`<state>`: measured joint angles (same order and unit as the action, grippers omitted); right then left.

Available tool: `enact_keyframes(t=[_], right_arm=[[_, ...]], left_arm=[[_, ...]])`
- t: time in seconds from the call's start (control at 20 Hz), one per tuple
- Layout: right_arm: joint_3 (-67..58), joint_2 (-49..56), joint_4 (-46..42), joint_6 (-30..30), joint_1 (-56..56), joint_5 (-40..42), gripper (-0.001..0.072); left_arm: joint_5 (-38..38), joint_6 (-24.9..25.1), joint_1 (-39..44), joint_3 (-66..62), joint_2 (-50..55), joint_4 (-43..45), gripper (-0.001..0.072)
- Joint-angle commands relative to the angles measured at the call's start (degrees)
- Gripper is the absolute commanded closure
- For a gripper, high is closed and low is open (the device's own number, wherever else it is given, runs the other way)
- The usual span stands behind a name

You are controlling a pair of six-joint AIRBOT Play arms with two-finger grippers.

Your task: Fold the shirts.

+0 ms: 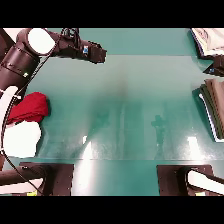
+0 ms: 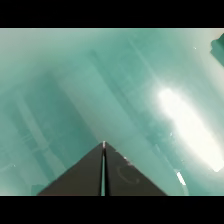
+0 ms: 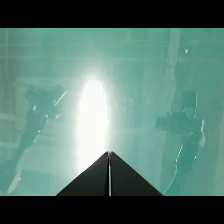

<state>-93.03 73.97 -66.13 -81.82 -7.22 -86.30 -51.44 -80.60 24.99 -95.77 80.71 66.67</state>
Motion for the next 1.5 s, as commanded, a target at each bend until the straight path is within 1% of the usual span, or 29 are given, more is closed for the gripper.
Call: enact_keyframes(t=[0.0,0.45,0.6,0.65,0.75,0.85,0.9,1.05,1.1,1.15,1.2,1.25,1.3,1.35,1.45], right_arm=[[-0.07,0.00,0.04,0.04,0.09,0.42,0.0693],[-0.07,0.00,0.09,0.02,0.09,0.00,0.0692],[-0.07,-0.02,0.09,0.02,0.09,-1.53,0.0692],[-0.07,0.00,0.09,0.02,0.09,-2.19,0.0693],[-0.07,-0.02,0.09,0.02,0.09,-2.75,0.0693],[-0.07,0.00,0.09,0.02,0.09,-2.62,0.0692],[-0.07,0.00,0.11,0.04,0.09,-2.62,0.0693],[-0.07,0.00,0.09,0.04,0.09,-2.62,0.0692],[-0.07,0.00,0.09,0.04,0.09,-2.51,0.0693],[-0.07,0.00,0.09,0.04,0.09,-2.14,0.0693],[-0.07,0.00,0.13,0.04,0.13,-1.90,0.0693],[-0.07,0.00,0.13,0.04,0.15,-1.64,0.0692],[-0.07,0.00,0.15,0.02,0.22,-1.14,0.0693],[-0.07,0.00,0.15,0.02,0.22,-0.76,0.0693],[-0.04,0.00,0.15,0.02,0.22,-0.94,0.0692]], left_arm=[[0.07,0.00,0.02,0.00,-0.02,0.02,0.0678],[0.07,0.00,0.02,0.00,-0.02,0.02,0.0679],[0.09,-0.02,0.02,0.00,-0.02,-0.07,0.0678],[0.83,0.02,0.02,0.00,0.00,-0.26,0.0679],[6.56,0.02,0.00,-0.13,0.15,0.09,0.0679],[2.69,0.02,-1.86,-1.42,-1.46,1.66,0.0679],[-0.17,-0.07,-3.48,-1.70,-3.34,4.24,0.0679],[-11.87,-3.54,-10.60,-1.70,-9.46,19.78,0.0679],[-17.97,-5.05,-13.53,-1.73,-10.27,24.98,0.0677],[-23.85,-4.98,-16.20,-1.55,-10.40,28.46,0.0677],[-27.89,-4.96,-18.82,-0.35,-10.40,31.04,0.0597],[-29.27,-5.25,-21.53,1.84,-10.40,31.85,0.0264],[-28.44,-7.85,-24.17,4.85,-10.40,31.85,0.0056],[-26.99,-9.97,-26.32,8.31,-10.40,31.87,0.0046],[-23.34,-10.62,-29.73,16.74,-10.36,31.91,0.0046]])
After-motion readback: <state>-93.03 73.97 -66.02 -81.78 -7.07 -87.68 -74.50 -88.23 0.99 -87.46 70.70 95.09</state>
